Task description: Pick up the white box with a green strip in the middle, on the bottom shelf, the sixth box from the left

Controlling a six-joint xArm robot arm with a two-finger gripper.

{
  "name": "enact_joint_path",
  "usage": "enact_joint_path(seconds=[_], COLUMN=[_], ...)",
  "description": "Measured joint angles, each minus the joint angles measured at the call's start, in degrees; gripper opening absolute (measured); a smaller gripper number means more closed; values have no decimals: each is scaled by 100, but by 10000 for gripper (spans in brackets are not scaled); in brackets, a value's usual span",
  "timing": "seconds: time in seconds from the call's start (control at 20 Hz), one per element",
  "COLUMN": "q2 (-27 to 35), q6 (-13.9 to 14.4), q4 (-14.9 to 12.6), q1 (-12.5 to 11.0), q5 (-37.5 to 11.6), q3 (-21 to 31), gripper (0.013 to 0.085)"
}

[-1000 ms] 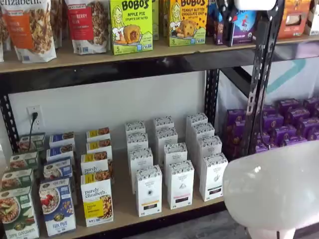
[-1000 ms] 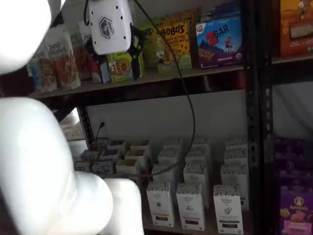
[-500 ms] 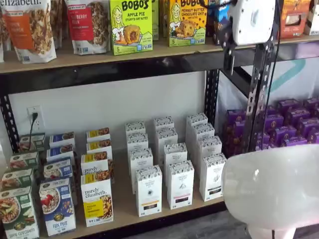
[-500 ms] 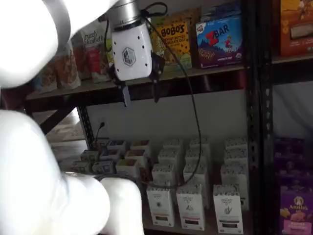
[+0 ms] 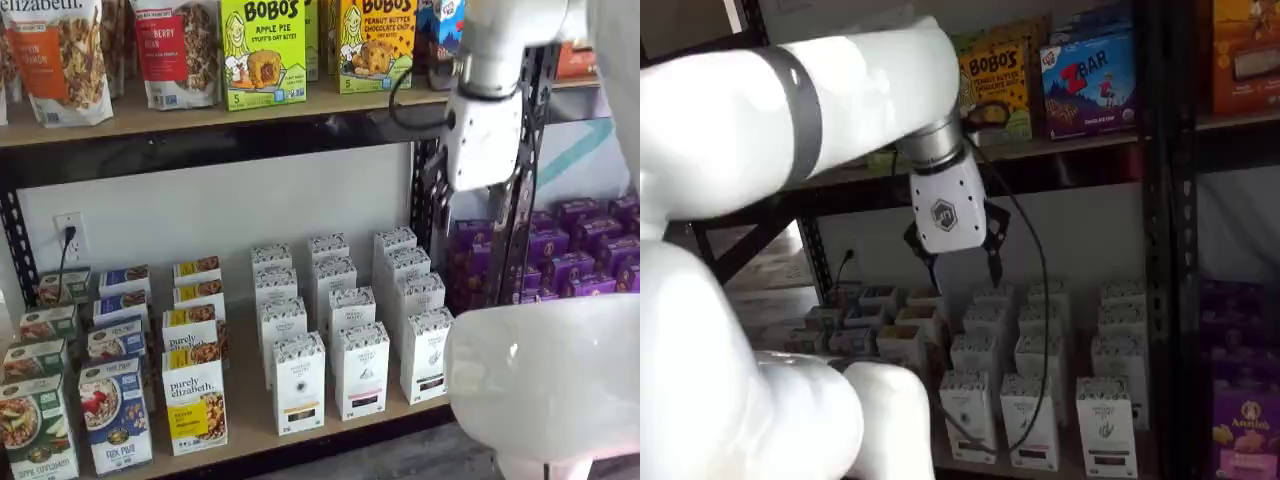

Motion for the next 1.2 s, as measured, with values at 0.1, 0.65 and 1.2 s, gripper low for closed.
enact_joint_path(seconds=[0.1, 0.65, 1.2], q2=[84, 2055, 4936], q6=[-28, -466, -527], q4=[13, 368, 186], q1=[-52, -299, -464], q5=[-632, -3203, -5082], q3=[436, 1268, 462], gripper=[850, 850, 850])
